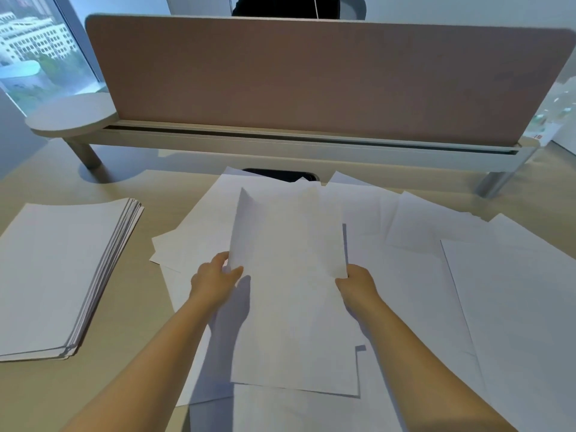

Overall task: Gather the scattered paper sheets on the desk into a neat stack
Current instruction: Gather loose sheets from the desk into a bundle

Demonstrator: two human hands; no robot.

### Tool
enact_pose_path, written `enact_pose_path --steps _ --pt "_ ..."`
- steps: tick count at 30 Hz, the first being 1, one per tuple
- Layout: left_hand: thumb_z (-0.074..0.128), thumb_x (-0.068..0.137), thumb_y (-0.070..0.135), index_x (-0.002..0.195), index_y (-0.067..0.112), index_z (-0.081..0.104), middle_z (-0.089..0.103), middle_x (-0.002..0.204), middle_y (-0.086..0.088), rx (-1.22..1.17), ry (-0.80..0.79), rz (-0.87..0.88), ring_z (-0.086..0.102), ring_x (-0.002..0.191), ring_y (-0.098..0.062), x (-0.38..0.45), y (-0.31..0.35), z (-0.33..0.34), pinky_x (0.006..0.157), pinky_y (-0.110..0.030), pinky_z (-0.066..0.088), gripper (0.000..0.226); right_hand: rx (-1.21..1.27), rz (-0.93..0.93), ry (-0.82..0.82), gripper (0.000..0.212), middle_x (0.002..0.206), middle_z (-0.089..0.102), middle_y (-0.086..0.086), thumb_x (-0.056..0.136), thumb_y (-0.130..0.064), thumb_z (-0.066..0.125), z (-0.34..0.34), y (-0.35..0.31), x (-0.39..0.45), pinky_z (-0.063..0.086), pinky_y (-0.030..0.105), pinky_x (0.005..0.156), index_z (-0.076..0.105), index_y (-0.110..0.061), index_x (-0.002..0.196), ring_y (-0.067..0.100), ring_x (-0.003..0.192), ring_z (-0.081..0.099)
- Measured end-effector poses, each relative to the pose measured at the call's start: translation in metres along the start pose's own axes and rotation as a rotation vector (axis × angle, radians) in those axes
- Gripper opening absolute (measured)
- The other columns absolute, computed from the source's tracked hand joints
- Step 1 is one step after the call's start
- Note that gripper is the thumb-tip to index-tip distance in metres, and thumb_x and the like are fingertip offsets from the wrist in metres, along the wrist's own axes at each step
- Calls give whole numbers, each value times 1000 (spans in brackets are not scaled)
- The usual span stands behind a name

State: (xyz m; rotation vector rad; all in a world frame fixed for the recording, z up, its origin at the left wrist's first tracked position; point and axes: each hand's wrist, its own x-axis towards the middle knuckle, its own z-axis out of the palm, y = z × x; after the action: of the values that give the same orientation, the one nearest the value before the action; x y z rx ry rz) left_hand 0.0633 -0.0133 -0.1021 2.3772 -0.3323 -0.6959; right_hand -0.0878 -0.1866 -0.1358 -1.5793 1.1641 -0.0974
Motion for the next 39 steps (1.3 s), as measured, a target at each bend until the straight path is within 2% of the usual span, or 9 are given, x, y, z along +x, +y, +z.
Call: enact_pose_path --steps 6,14,17,20,25,27,29,35,39 --pt "57 89 35 142 17 32 26 149 -15 76 56 -16 28 137 -34 -26 11 13 109 -44 28 62 72 -50 136 34 62 43 3 88 5 41 -43 10 -19 30 23 53 42 -12 60 14 56 39" --pt "58 88 34 138 9 35 38 142 -16 149 -88 -22 36 131 -34 -62 46 78 104 -39 33 61 -168 130 286 33 66 40 0 77 -3 50 -105 60 -49 30 24 50 34 -22 55 19 61 41" --pt "60 87 33 134 5 37 39 139 -16 203 -62 -66 40 127 -34 -70 50 90 101 -37 35 59 -282 179 332 26 110 54 7 77 -7 54 -112 67 -57 48 34 85 61 -20 98 28 102 54" --pt "63 85 25 138 2 30 29 143 -17 -9 -73 -144 40 127 -39 -73 52 95 101 -43 38 67 102 158 263 62 134 44 16 82 0 58 -116 68 -59 40 28 89 32 -3 138 31 119 49" --pt "68 81 12 125 -7 42 56 119 -22 -228 -166 -161 58 103 -37 -75 46 93 84 -42 50 55 99 138 137 34 100 54 13 86 2 51 -107 65 -58 42 27 69 51 9 119 25 79 53" --pt "64 82 4 95 -3 54 62 90 -19 -260 -187 -127 58 75 -30 -77 47 92 63 -28 48 18 88 96 138 33 96 52 12 88 3 45 -111 63 -61 37 25 73 53 9 119 22 84 49" --pt "59 84 0 75 5 51 54 71 -10 -272 -210 -80 48 60 -20 -84 53 92 49 -19 40 13 143 21 212 33 97 55 11 88 4 41 -123 66 -60 38 26 76 54 2 119 23 88 51" --pt "60 84 5 86 4 53 56 82 -13 -281 -270 -16 55 74 -24 -87 81 126 65 -29 45 8 92 65 326 32 115 54 19 92 -1 41 -171 84 -60 42 35 83 44 0 124 33 103 53" --pt "67 77 8 113 -6 50 60 107 -21 -177 -128 -26 59 98 -38 -78 90 147 75 -37 46 42 -91 181 344 34 105 50 13 89 -5 41 -197 101 -57 45 42 93 41 -1 123 35 110 53"
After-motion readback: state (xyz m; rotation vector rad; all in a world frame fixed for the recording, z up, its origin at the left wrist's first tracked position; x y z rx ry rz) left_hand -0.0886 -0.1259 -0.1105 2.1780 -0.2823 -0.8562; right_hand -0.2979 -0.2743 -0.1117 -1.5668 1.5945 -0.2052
